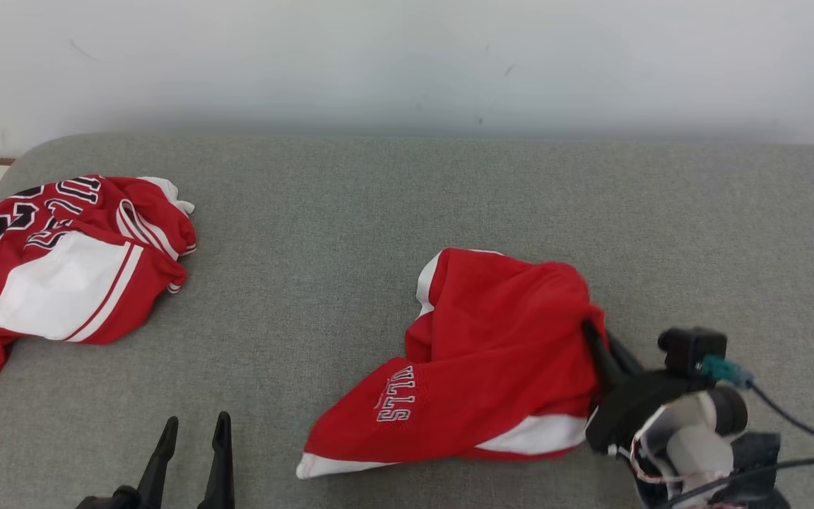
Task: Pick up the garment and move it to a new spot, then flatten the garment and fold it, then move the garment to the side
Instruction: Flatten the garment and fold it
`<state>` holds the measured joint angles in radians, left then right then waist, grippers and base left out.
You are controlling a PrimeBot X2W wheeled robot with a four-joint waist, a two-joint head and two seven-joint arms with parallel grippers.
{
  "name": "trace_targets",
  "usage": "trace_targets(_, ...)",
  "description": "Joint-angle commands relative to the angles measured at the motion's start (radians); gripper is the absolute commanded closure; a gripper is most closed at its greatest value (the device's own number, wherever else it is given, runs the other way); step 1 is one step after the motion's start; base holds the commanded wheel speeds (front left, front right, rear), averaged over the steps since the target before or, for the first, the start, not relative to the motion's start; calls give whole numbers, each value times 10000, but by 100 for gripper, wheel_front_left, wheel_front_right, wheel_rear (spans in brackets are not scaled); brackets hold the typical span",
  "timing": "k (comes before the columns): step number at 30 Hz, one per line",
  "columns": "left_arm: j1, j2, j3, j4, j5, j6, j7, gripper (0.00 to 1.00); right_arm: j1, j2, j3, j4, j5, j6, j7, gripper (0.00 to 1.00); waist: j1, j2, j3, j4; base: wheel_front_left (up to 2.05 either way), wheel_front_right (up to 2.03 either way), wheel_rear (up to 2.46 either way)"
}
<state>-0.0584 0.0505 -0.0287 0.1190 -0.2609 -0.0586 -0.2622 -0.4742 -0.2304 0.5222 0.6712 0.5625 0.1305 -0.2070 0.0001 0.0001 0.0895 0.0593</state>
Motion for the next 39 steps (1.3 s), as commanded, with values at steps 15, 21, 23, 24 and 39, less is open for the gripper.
trace_targets(15,59,3,-354,256,-255,103,-38,0,-1707,7,59,2103,-325,4,-170,59,-1,-1,-302,505,0,0,0)
trace_targets(21,184,2,-404,201,-329,143,-38,0,-1704,46,90,2567,-406,4,-373,0,-1,-1,-435,479,0,0,0)
trace_targets(23,226,1,-375,174,-298,141,-38,0,-1662,3,15,2591,-505,4,-474,0,-1,-1,-483,413,0,0,0)
trace_targets(24,253,2,-337,162,-275,142,-38,0,-1630,-12,-57,2562,-561,4,-521,0,-1,-1,-511,370,0,0,0)
trace_targets(39,651,2,120,-292,101,231,-38,0,876,153,-2031,-858,-2779,4,-578,0,-1,-1,-862,-185,0,0,0)
